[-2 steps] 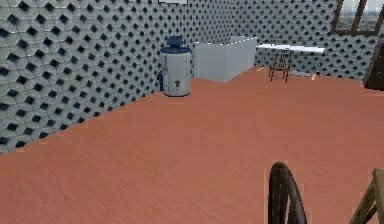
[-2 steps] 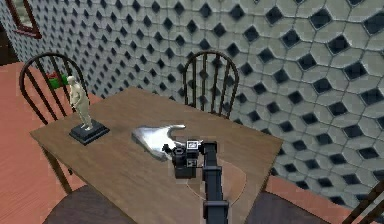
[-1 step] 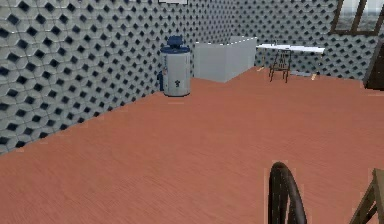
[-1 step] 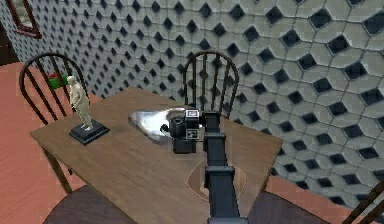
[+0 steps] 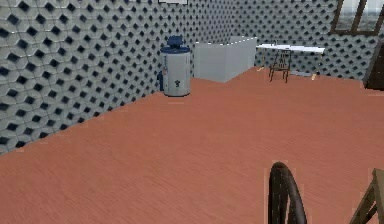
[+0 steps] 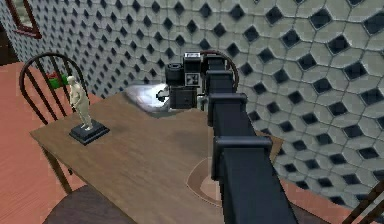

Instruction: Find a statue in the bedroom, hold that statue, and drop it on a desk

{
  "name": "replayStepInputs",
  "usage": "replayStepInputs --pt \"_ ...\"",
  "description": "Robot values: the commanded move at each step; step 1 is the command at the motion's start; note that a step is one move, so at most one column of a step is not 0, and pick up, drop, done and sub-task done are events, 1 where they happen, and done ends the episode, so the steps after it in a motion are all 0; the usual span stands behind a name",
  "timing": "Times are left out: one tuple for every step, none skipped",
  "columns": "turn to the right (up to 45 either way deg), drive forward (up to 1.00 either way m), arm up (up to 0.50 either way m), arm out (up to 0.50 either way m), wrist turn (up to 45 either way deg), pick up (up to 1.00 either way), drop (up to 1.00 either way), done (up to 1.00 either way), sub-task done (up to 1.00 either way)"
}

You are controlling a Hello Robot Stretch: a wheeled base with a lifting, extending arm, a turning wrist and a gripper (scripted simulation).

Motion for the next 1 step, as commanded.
replayStepInputs --pt "0.0 0.00 0.00 0.00 -45.0 0.00 0.00 0.00 0.00"
